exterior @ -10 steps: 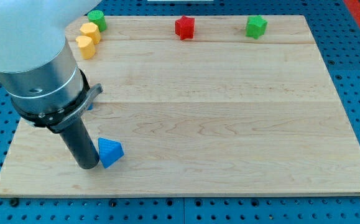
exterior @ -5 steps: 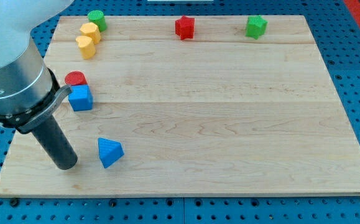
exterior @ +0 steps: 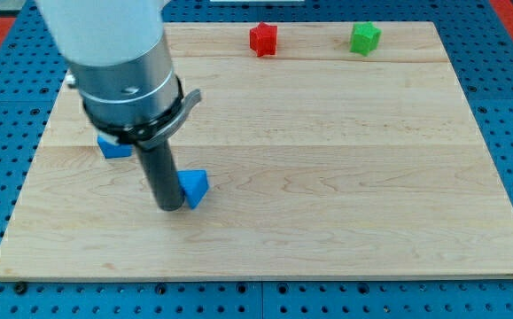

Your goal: Push the blue triangle towards the center right of the board

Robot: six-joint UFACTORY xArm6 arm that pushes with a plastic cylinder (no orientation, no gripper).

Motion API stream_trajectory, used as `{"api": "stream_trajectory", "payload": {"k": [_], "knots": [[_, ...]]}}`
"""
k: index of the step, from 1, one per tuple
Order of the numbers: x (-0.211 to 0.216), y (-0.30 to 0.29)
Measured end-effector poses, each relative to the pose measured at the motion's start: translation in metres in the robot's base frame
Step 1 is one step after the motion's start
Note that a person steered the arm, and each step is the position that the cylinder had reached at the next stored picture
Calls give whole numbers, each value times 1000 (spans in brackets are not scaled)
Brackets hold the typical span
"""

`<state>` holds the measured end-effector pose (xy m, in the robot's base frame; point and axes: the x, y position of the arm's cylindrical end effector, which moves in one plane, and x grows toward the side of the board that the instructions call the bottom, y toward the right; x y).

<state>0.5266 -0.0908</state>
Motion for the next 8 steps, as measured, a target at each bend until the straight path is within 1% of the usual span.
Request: {"api": "stream_trajectory", "payload": {"k": [1, 2, 3, 4, 6, 8], "knots": [[-37, 55], [-68, 98], [-65, 65], [-93, 88], [-130, 201], [-123, 246]]}}
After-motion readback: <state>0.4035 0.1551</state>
